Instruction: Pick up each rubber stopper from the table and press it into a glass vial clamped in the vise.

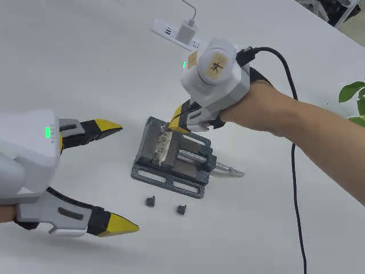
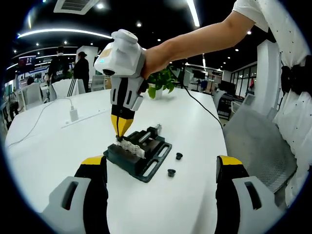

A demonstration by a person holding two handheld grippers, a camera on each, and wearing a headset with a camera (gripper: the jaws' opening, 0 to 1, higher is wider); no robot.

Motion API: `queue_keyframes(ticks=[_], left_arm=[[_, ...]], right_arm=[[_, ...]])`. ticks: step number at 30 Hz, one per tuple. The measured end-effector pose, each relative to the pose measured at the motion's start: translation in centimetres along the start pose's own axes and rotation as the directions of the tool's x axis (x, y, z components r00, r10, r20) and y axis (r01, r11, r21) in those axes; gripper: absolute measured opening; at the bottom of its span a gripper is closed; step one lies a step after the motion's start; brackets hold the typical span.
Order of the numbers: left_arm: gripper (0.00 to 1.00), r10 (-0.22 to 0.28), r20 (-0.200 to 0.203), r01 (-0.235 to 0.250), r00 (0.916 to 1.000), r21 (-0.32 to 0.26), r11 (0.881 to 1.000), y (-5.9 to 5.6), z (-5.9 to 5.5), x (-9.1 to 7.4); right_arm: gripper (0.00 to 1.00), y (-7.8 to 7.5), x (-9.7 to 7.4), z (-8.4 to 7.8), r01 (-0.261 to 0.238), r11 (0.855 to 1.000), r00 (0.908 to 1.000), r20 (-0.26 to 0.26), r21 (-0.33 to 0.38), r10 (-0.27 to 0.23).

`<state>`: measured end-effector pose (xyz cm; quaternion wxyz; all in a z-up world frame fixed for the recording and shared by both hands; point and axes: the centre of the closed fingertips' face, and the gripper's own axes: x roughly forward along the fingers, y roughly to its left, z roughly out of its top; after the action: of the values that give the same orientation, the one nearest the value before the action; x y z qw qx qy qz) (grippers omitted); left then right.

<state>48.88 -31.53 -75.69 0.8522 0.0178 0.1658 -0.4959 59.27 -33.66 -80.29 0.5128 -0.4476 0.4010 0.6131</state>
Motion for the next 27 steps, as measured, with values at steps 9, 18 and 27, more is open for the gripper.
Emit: queue_keyframes(ticks=[9, 18, 27], left_arm=[[0.92, -0.005, 0.003, 0.005, 1.0000, -0.003, 1.000, 0.09, 0.00, 0.30], [0.92, -0.009, 0.004, 0.009, 1.0000, -0.003, 1.000, 0.11, 0.04, 0.48], [0.92, -0.007, 0.007, 0.007, 1.0000, -0.002, 1.000, 0.18, 0.13, 0.55]], right_arm=[[0.00, 0.16, 0.01, 0.02, -0.020, 1.000, 0.9997, -0.015, -0.019, 0.020], [0.00, -0.22, 0.24, -0.13, -0.036, 0.999, 0.9985, -0.043, -0.028, 0.035], [0.00, -0.35, 0.28, -0.32, -0.033, 0.998, 0.9976, -0.062, -0.047, 0.030]])
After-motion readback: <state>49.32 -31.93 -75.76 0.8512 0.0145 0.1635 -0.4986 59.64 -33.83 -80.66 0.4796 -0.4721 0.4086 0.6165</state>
